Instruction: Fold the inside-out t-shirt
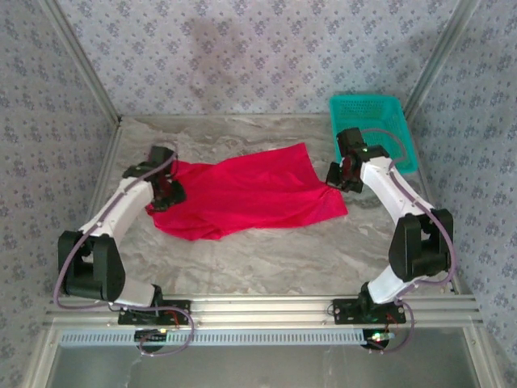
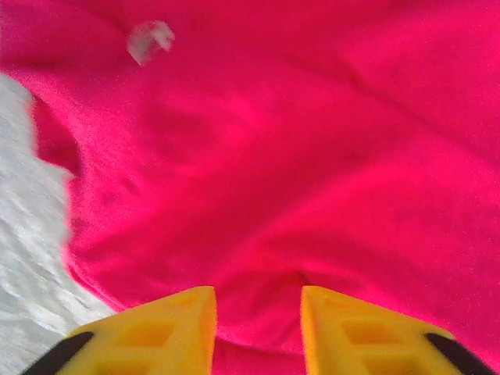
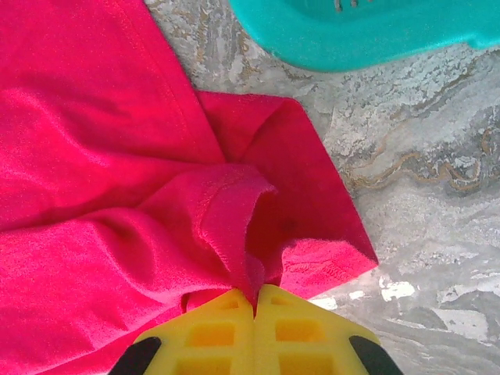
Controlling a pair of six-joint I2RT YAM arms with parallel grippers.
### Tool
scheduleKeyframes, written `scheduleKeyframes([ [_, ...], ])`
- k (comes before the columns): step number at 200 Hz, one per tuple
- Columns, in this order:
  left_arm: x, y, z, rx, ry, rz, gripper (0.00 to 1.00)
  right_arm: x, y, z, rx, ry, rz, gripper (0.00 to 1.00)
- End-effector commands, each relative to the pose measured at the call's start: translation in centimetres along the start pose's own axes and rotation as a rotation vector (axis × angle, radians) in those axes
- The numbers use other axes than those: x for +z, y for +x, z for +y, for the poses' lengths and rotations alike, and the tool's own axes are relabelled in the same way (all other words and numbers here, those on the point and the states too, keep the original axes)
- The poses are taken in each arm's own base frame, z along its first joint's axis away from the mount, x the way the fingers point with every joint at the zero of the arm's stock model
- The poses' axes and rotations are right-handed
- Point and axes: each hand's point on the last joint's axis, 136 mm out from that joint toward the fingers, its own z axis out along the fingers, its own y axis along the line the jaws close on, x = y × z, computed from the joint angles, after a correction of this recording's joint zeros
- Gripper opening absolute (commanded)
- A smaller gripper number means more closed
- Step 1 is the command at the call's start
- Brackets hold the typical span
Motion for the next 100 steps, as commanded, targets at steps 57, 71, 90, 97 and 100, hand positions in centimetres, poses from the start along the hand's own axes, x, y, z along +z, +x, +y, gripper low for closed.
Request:
scheduleKeyframes([
  [57,5.4,4.2,-1.6,0.09,-0.019,0.112,0.48,0.5,-0.6,1.3,-0.026,-0.041,0.014,0.0],
  [71,6.2,4.3,-1.5,0.096,-0.034,0.131,0.45,0.4,-0.6,1.3,-0.026,-0.045,0.016,0.0],
  [90,6.8,4.4,-1.4,0.105,-0.057,0.148,0.25,0.6,-0.4,1.1,-0.023,-0.044,0.019,0.0],
  [97,6.8,4.3,-1.2,0.109,-0.07,0.148,0.14,0.7,-0.3,1.0,-0.021,-0.043,0.022,0.0],
  [100,6.7,4.2,-1.1,0.11,-0.077,0.146,0.09,0.7,-0.3,0.9,-0.019,-0.042,0.024,0.0],
])
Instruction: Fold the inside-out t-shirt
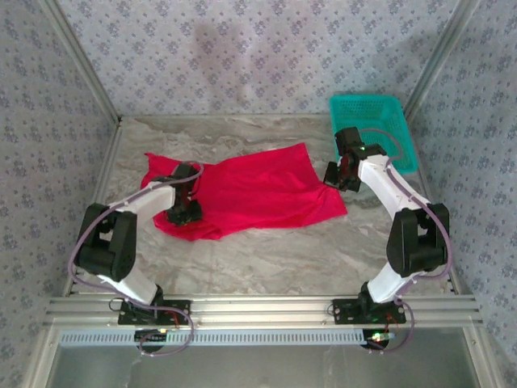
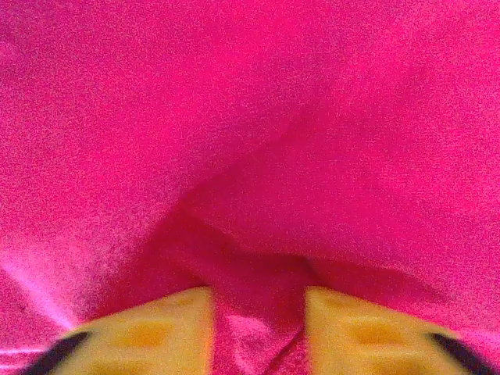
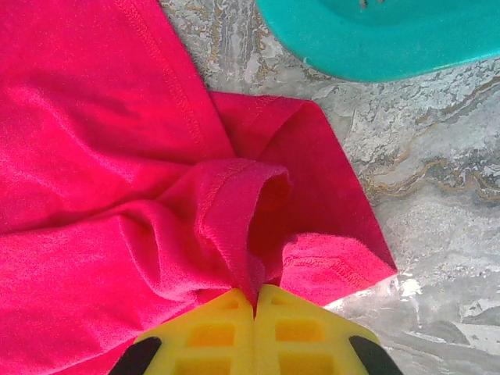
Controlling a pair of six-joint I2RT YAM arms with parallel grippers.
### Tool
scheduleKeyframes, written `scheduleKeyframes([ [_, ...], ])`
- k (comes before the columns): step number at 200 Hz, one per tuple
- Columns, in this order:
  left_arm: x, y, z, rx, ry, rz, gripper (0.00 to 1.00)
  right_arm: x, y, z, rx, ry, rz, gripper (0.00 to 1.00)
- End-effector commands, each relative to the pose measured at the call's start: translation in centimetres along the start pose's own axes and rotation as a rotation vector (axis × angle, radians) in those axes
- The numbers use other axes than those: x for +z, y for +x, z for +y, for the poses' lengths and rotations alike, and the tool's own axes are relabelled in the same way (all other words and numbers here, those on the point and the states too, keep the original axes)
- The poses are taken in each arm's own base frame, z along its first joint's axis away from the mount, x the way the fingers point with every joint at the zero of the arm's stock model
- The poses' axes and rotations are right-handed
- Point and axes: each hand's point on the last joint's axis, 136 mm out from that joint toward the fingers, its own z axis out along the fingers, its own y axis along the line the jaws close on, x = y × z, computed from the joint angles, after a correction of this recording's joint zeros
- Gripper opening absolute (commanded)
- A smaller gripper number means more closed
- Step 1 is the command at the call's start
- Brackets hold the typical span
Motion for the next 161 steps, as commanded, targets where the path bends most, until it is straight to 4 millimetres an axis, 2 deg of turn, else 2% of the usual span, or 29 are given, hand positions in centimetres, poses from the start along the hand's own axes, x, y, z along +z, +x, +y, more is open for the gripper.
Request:
scheduleKeyframes([
  [1,-0.3,-1.0,-0.2,0.015,-0.019,-0.021,0.07,-0.3,-0.3,0.3,-0.016,-0.019,-0.003,0.0],
  [7,-0.7,-1.1,0.1,0.016,-0.039,-0.024,0.0,-0.3,-0.2,0.2,-0.016,-0.019,0.001,0.0],
  [22,-2.2,-1.9,0.7,0.016,-0.081,-0.05,0.0,-0.3,-0.3,-0.1,-0.018,-0.009,-0.001,0.0],
  [38,-4.9,-3.2,0.7,0.013,-0.088,-0.102,0.0,-0.2,-0.4,-0.6,-0.007,0.003,-0.004,0.0],
  [63,-9.5,-5.4,-0.4,0.002,-0.027,-0.201,0.0,0.3,-0.8,-1.3,0.007,0.026,-0.007,0.0],
  [89,-12.6,-7.3,-1.3,-0.004,0.015,-0.272,0.0,1.0,-1.4,-1.7,0.011,0.055,-0.004,0.0],
  [119,-13.1,-9.4,-1.8,-0.013,0.032,-0.28,0.0,1.8,-2.4,-2.0,0.008,0.102,-0.011,0.0],
  [134,-12.5,-10.0,-2.5,-0.008,0.044,-0.251,0.0,2.1,-2.9,-2.3,0.003,0.135,-0.013,0.0],
  [161,-11.0,-10.0,-3.4,-0.004,0.069,-0.211,0.0,1.9,-2.9,-1.0,-0.049,0.143,-0.017,0.0],
])
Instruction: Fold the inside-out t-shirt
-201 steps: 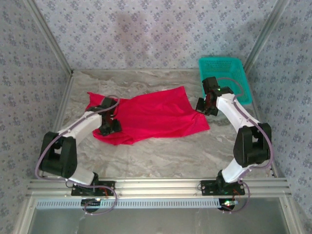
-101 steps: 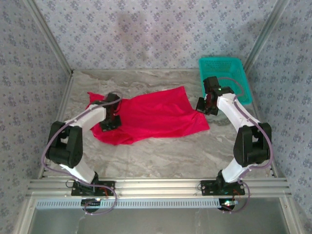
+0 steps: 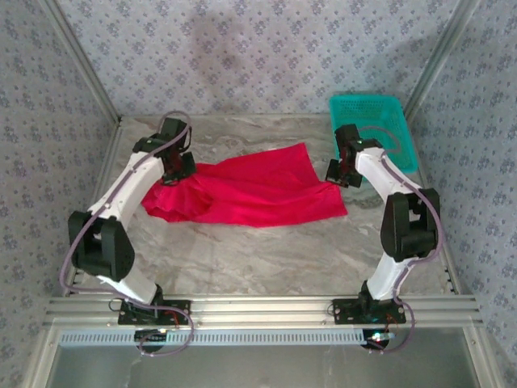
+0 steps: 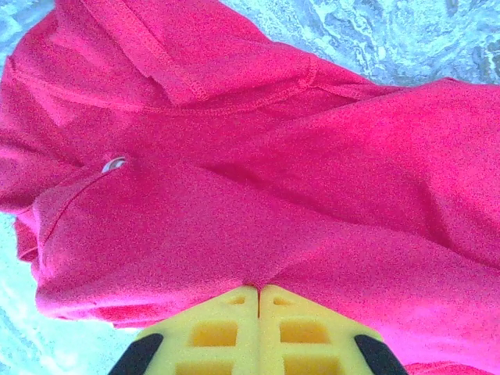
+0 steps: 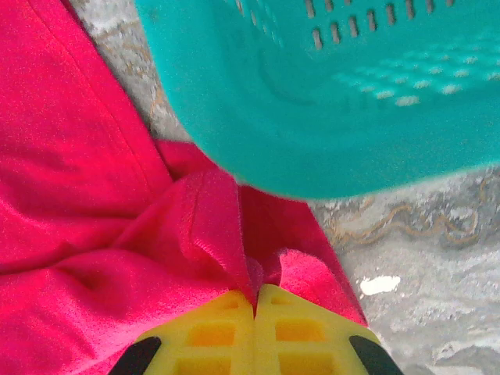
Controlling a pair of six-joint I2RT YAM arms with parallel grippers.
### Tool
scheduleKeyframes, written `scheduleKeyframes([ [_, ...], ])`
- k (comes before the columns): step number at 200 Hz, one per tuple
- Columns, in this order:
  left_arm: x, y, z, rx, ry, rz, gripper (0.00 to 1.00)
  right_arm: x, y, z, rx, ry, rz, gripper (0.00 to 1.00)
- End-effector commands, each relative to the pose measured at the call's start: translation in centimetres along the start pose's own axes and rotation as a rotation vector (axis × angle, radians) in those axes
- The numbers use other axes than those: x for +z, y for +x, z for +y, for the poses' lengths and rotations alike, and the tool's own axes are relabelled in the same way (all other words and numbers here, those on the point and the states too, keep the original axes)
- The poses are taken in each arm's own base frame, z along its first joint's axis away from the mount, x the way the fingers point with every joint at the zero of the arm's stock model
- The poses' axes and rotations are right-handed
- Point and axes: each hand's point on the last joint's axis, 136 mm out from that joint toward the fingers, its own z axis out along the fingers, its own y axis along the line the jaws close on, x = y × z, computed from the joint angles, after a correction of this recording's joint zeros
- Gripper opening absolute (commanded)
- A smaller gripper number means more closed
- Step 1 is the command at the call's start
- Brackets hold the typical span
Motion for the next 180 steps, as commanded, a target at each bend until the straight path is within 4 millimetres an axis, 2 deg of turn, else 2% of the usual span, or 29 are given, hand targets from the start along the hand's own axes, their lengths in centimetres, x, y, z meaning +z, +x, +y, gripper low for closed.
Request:
scheduleKeyframes([
  [1,1.0,1.0,-0.4,0.021,0.009,0.068,0.0,-0.8,-0.5,0.5,-0.054,0.044,-0.021,0.0],
  [26,2.0,2.3,0.6,0.019,-0.015,0.096,0.0,-0.9,0.4,1.5,-0.108,0.065,-0.012,0.0],
  [50,2.1,3.1,1.6,0.005,-0.022,0.102,0.0,-0.9,1.0,1.8,-0.119,0.067,-0.002,0.0],
  [90,1.0,2.9,2.0,-0.008,0.002,0.074,0.0,-1.0,0.6,1.5,-0.119,0.079,-0.01,0.0],
  [151,2.8,3.7,3.4,-0.026,-0.047,0.097,0.0,-1.4,0.0,2.0,-0.123,0.049,-0.017,0.0],
  [180,2.8,3.8,3.2,-0.04,-0.036,0.103,0.0,-1.5,0.8,1.7,-0.13,0.046,-0.009,0.0],
])
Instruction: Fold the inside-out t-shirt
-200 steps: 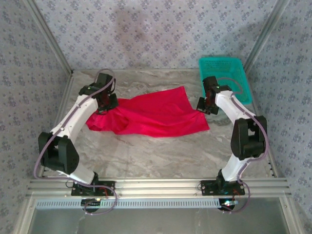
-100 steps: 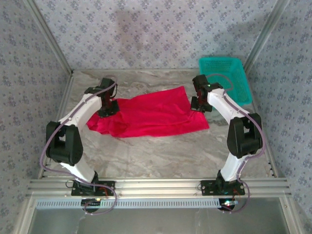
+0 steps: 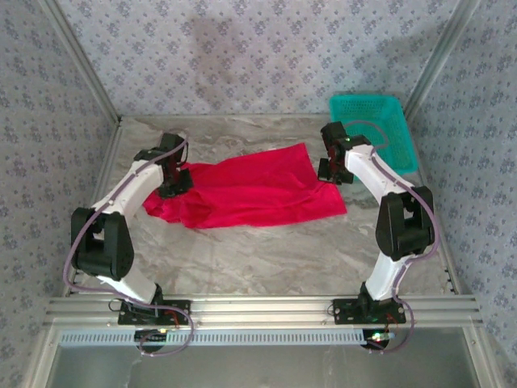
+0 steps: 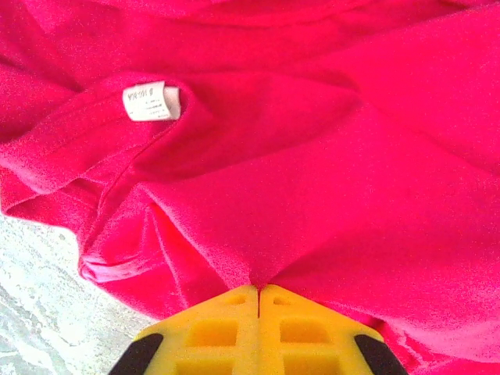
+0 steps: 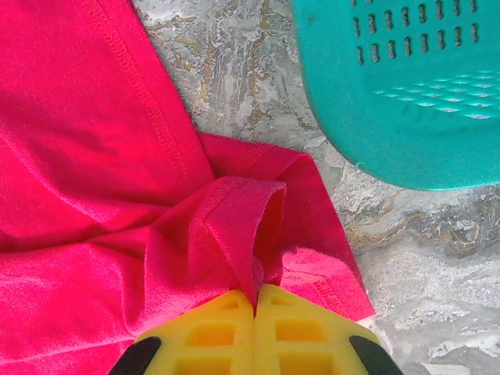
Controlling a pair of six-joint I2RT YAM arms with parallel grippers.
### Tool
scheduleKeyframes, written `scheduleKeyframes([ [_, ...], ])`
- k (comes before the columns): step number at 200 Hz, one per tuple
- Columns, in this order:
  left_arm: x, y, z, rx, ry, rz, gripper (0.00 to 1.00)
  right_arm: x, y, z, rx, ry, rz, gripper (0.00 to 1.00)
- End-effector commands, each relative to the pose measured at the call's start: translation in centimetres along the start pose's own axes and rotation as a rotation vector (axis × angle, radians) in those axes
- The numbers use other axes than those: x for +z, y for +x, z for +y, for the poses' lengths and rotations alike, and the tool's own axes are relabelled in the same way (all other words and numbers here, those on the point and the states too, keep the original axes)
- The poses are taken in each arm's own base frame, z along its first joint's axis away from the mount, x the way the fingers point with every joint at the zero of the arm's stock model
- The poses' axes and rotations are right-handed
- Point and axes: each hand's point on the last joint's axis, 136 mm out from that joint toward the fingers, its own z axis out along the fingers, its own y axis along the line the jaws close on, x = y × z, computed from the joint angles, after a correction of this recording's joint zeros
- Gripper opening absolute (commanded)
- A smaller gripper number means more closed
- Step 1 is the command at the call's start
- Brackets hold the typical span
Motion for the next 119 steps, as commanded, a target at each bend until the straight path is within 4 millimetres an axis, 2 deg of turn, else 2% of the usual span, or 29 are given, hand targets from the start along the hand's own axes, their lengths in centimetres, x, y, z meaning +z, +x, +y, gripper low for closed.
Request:
scheduleKeyframes([
  [1,-0.5,-0.3,0.0,-0.016,0.013,-0.017,0.0,-0.7,0.5,-0.3,-0.021,0.003,0.006,0.0],
  [64,-3.5,-0.8,0.2,-0.022,0.031,-0.073,0.0,-3.2,2.1,-0.9,-0.026,-0.042,-0.021,0.0],
  [85,-3.8,0.8,0.9,-0.017,0.036,-0.062,0.0,-3.6,3.3,-1.1,-0.032,-0.051,-0.021,0.0],
  [106,-4.3,3.6,2.6,-0.013,0.016,-0.038,0.0,-3.7,6.0,-1.0,-0.041,-0.068,-0.004,0.0],
  [108,-4.6,3.7,2.8,-0.014,0.019,-0.046,0.0,-3.3,6.9,-1.2,-0.046,-0.06,0.015,0.0],
  [119,-5.3,5.1,4.0,-0.026,0.002,-0.044,0.0,-3.1,8.6,-1.6,-0.044,-0.054,0.031,0.0],
])
